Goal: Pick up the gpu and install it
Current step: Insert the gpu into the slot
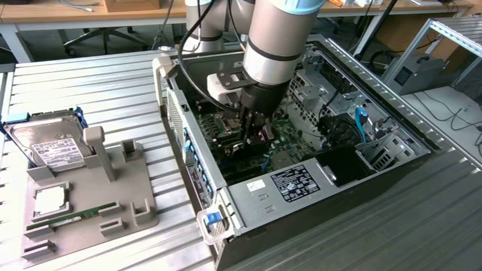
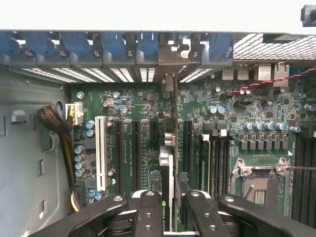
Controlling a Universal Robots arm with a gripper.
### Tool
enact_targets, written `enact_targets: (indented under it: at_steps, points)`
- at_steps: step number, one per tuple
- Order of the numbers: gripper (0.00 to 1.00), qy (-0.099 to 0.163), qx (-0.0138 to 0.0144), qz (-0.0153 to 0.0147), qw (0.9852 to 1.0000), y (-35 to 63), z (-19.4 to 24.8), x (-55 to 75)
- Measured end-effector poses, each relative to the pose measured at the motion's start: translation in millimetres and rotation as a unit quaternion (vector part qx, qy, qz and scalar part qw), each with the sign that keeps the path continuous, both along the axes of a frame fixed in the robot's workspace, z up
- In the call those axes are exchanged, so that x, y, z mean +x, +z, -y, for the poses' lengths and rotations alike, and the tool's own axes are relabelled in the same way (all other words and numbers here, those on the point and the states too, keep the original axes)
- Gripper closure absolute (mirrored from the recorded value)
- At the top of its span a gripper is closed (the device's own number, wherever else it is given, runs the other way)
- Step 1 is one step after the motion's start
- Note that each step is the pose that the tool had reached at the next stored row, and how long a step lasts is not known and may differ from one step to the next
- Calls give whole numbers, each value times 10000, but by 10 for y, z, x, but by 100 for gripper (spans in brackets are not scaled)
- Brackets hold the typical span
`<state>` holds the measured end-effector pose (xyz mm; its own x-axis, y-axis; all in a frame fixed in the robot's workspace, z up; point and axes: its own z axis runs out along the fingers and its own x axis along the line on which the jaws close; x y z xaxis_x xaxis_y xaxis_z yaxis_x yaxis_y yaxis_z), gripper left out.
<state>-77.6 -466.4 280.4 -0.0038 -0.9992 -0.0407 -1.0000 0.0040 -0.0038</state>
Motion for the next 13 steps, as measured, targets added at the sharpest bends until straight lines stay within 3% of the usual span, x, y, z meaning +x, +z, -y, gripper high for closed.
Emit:
enact_targets:
  at_steps: [4, 13]
  points:
    - [75, 0, 0, 0, 10000, 39, 0, 0]
    - [75, 0, -1, 0, 10000, 27, 4, 0]
